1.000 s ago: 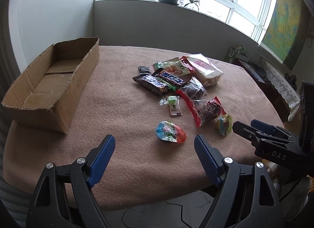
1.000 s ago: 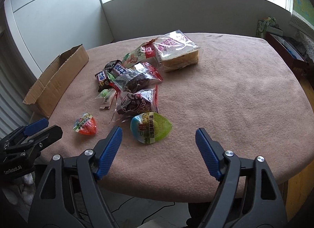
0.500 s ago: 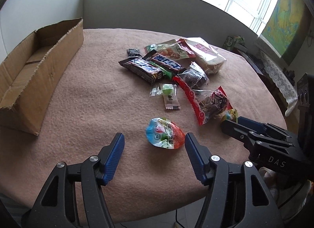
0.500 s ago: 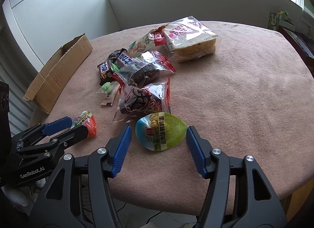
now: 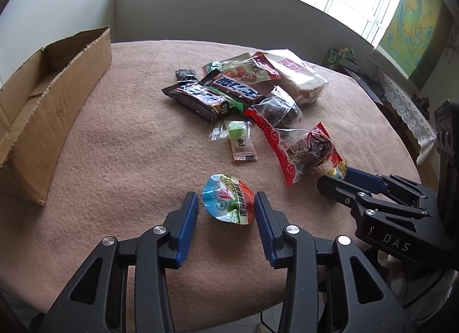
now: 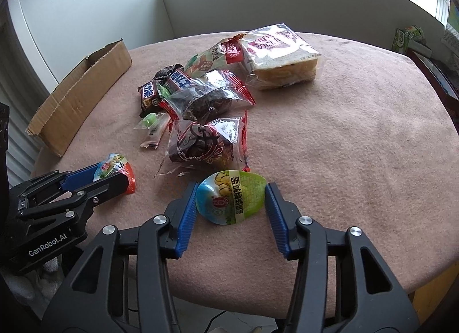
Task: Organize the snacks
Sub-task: 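Grasp the green-and-blue plastic egg with the right gripper while the left gripper grasps the blue egg candy, then carry both eggs to the cardboard box and open both grippers to drop them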
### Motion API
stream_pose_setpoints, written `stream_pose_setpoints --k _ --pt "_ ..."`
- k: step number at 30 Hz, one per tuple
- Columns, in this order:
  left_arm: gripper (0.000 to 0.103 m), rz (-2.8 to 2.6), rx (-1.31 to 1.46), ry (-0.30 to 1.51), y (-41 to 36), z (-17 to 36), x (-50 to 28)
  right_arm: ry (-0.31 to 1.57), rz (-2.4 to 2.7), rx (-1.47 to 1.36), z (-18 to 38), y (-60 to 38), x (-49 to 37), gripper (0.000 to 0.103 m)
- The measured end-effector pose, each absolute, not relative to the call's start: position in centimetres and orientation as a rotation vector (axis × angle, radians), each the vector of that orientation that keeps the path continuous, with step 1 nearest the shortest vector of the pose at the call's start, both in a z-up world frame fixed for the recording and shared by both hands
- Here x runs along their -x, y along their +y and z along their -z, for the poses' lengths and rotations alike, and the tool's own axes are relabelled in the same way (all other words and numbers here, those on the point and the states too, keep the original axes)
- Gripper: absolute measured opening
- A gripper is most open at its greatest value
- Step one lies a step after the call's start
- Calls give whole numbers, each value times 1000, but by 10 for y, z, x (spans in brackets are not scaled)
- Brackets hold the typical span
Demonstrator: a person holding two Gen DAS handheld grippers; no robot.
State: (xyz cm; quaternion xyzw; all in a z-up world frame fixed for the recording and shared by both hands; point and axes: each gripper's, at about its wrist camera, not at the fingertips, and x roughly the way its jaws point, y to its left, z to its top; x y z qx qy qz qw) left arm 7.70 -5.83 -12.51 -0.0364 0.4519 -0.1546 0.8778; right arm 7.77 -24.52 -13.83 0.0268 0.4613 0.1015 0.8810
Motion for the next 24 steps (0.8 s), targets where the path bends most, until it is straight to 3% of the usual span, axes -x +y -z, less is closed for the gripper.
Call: stream_pose_setpoints --k 3,24 --pt "32 332 80 943 -59 125 -77 966 -214 -70 137 -247 -77 46" --pt "28 305 110 897 -39 110 -71 878 -226 -88 101 -239 -71 45"
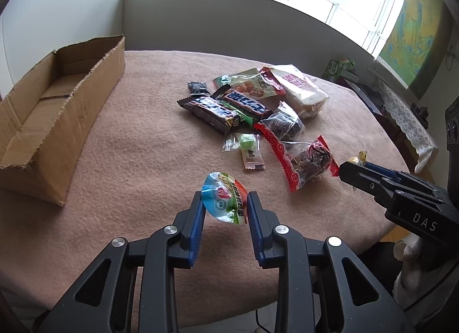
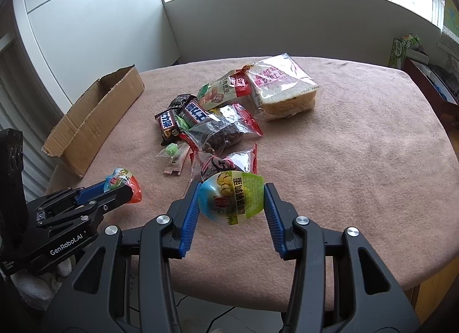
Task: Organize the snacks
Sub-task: 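Carry both eggs to the cardboard box and open both grippers to drop them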
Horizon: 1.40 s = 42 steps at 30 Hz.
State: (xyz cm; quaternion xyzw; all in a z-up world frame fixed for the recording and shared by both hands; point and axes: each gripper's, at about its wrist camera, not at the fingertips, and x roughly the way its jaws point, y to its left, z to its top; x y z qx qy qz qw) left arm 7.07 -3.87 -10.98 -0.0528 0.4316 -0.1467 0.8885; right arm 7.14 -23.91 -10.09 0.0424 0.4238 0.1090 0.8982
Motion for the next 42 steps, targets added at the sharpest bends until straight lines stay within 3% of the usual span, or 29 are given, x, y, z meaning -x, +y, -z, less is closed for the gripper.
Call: stream_pose_setpoints --k 24,42 --pt "27 15 199 710 103 51 -71 752 -528 60 34 -78 -130 46" --pt "28 -95 234 737 158 63 -95 847 -625 144 61 32 -186 48"
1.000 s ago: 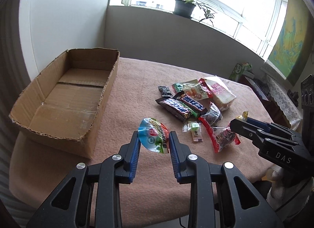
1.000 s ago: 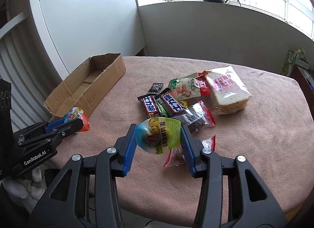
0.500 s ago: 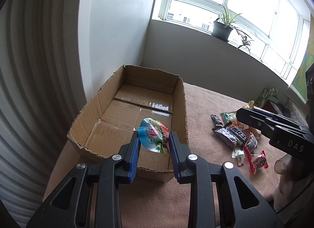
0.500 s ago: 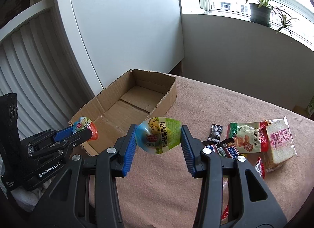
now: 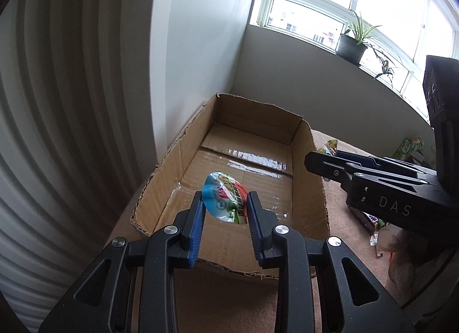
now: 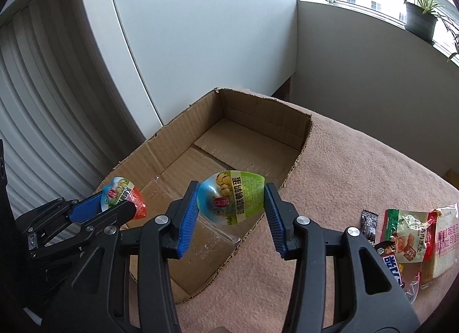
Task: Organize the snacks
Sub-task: 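Carry both eggs to the cardboard box and open both grippers to drop them, then grasp the red-edged jerky bag with the right gripper while the left grasps the green candy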
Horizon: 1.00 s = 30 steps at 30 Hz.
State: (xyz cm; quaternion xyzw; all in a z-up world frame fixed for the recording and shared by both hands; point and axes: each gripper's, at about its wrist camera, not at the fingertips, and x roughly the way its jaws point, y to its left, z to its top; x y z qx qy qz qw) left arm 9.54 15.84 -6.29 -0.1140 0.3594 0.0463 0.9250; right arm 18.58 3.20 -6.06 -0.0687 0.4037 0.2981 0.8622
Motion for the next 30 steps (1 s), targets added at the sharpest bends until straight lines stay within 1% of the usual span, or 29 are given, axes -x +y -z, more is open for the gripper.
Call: stream_pose_setpoints --k 1,3,4,6,7,8,13,21,25,30 --pt "28 -97 235 742 160 63 -95 851 -625 150 62 34 -186 50" --pt "28 -105 240 747 163 64 -96 852 -621 155 65 34 -186 65" --pt "29 -106 242 749 165 63 -96 848 -617 152 65 34 -186 68" --pt "38 -116 239 747 166 63 -94 842 -614 143 63 30 -185 69" --pt "48 -122 240 741 167 62 -93 843 -619 137 62 29 -185 69" --pt "54 -124 242 736 167 61 -92 843 -615 131 60 27 -185 69" --pt "54 -119 241 718 164 55 -85 828 -602 80 47 6 -177 70" --pt "54 -70 253 699 145 47 -72 801 -532 45 34 -62 -149 70" --pt "54 -23 251 703 126 45 -68 809 -471 8 37 -109 -136 70" --pt "54 58 254 733 97 50 -66 856 -369 -20 55 -169 -122 71"
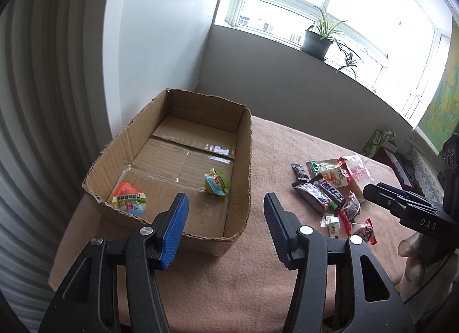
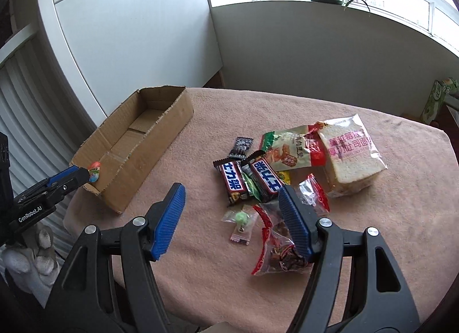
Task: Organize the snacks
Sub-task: 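Grasp the red-edged jerky bag with the right gripper while the left grasps the green candy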
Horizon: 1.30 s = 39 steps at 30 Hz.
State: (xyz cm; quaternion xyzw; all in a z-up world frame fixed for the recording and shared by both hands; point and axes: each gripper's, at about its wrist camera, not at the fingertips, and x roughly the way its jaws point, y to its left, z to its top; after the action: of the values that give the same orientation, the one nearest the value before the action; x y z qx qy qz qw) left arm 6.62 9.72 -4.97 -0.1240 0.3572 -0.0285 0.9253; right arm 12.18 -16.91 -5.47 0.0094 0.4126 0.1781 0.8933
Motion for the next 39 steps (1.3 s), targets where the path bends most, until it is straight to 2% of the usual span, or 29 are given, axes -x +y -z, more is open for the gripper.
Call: stream_pose_setpoints --k 5,18,39 --pt "54 153 231 782 59 61 -74 909 -257 -47 79 -219 -107 80" --pt "54 349 205 910 -20 90 -103 967 -233 -65 118 -233 -95 80" --pt "53 397 139 995 -54 116 -140 999 -257 -37 141 -217 -117 81"
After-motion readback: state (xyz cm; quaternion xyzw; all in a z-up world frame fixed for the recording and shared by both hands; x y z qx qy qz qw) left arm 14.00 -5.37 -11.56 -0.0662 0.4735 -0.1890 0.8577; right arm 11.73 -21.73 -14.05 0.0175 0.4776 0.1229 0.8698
